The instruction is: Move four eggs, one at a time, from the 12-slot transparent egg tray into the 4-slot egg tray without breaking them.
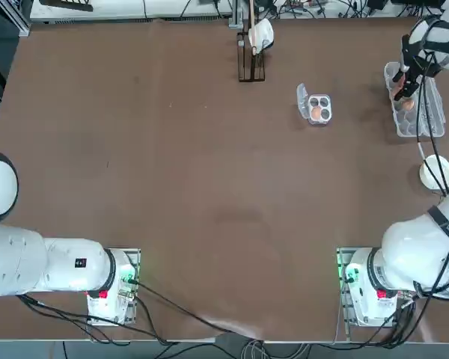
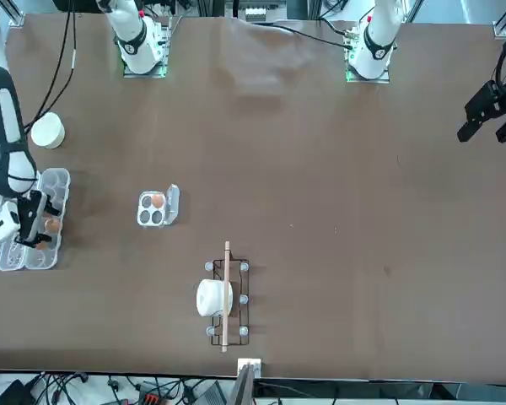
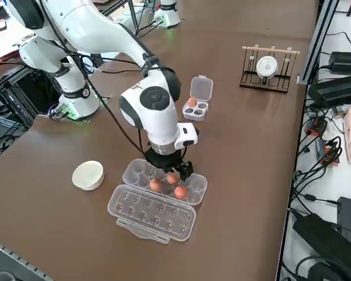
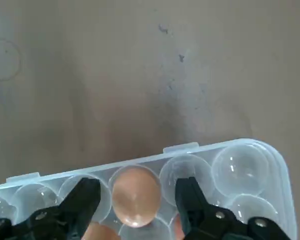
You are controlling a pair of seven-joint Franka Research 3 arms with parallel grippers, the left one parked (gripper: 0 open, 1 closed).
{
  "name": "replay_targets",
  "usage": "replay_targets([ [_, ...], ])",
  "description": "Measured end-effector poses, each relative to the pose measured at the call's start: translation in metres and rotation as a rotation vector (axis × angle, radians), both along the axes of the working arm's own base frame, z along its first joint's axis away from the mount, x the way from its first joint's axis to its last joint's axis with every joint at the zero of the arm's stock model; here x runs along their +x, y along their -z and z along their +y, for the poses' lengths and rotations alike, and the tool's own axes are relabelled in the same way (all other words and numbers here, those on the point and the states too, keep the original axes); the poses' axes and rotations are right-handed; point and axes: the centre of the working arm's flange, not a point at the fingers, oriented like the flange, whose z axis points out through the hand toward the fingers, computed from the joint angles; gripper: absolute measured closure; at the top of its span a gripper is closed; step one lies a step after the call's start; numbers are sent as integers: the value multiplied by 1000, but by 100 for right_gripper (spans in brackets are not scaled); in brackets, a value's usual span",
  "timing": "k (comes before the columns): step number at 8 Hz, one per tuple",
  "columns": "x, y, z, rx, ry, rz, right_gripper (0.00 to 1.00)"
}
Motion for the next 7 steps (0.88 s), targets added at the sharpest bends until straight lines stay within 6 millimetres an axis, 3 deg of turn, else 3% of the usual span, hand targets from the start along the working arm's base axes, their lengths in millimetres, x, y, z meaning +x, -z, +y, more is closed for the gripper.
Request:
replay_targets([
  [7,-3,12,-2,4,-16,14,15],
])
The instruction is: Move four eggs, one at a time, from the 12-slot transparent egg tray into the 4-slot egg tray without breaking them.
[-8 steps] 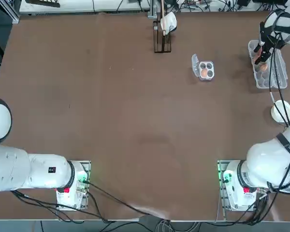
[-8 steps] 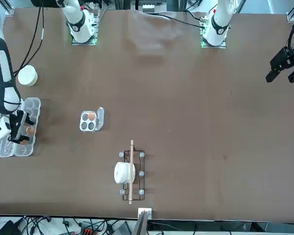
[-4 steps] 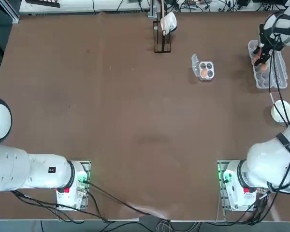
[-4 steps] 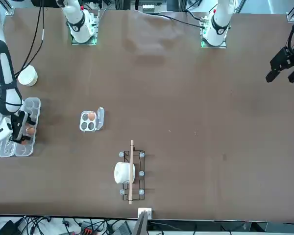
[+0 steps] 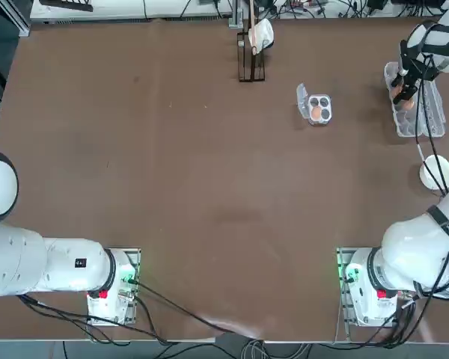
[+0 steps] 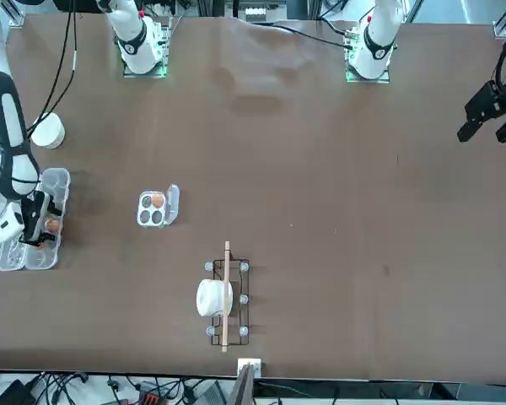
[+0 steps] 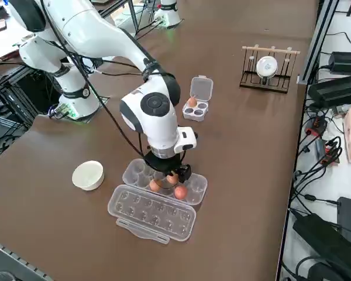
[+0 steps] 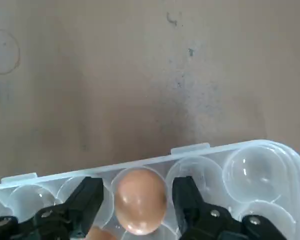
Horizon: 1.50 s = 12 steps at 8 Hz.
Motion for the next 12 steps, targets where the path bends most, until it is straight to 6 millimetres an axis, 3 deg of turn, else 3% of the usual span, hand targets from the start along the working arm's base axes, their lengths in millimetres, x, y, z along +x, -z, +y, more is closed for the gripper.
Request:
replay_targets([
  [2,2,-3,-1,-4,-11,-7,21],
  [5,2,-6,-5,-5,-21,-5,43],
  [12,1,-7,-6,-4,-19,-6,44],
])
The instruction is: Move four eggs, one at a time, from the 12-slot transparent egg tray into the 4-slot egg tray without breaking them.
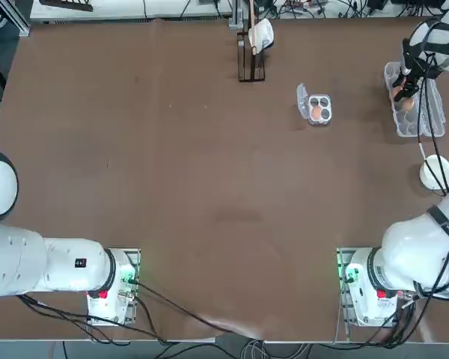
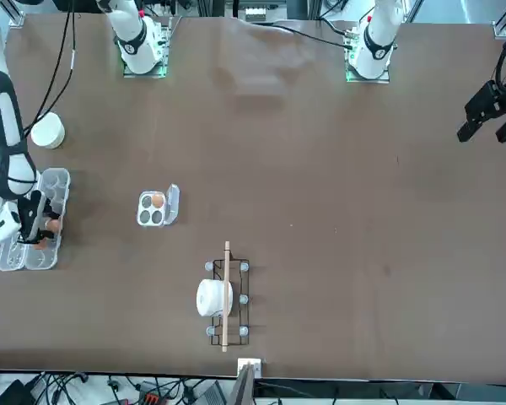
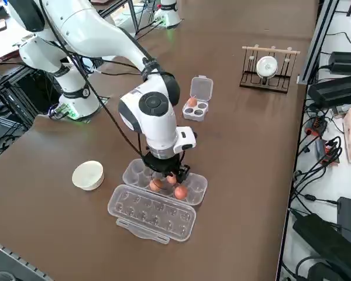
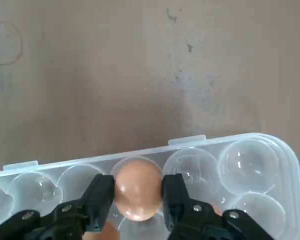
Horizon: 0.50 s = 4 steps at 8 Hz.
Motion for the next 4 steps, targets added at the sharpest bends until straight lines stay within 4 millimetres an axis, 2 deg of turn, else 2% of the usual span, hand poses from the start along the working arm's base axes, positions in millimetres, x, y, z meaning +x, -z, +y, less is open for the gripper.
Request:
replay_targets([
  [2,1,-10,-2,-2,1,-6,44],
  [4,3,-36,-8,-8,9,-19,44],
])
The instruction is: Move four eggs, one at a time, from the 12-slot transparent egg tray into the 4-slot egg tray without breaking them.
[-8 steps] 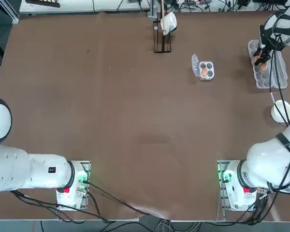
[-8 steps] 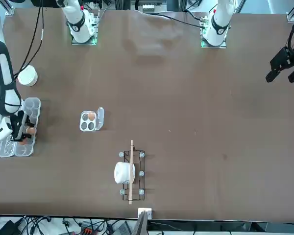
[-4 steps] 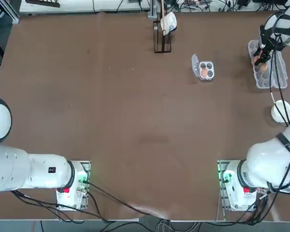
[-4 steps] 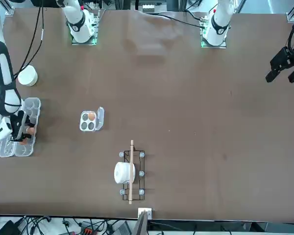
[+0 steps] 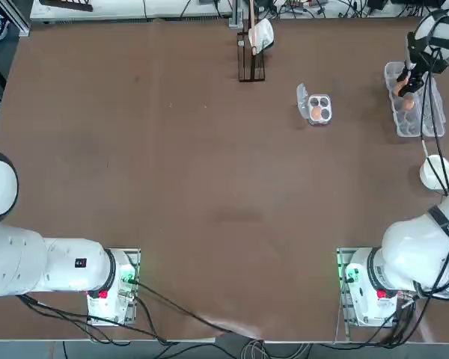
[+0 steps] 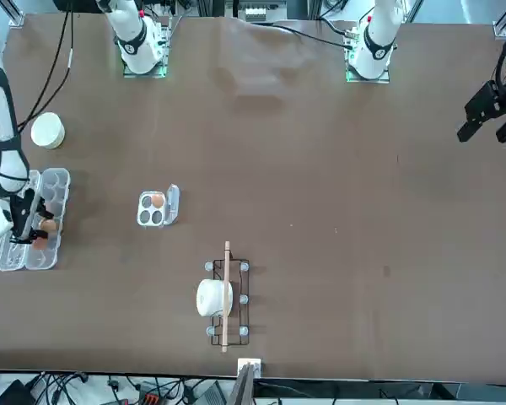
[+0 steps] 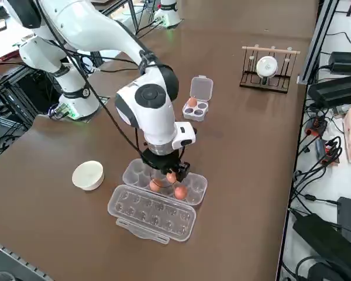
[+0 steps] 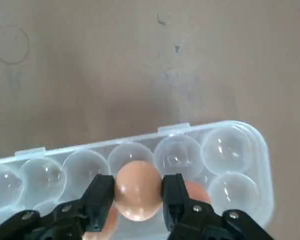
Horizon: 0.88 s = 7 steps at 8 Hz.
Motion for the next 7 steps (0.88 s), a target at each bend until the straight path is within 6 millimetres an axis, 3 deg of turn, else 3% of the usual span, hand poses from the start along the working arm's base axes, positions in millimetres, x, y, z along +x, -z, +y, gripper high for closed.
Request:
replay_targets([
  [4,-4,-48,4,13,31,20,44],
  [7,1,-86,39,19,104,37,44],
])
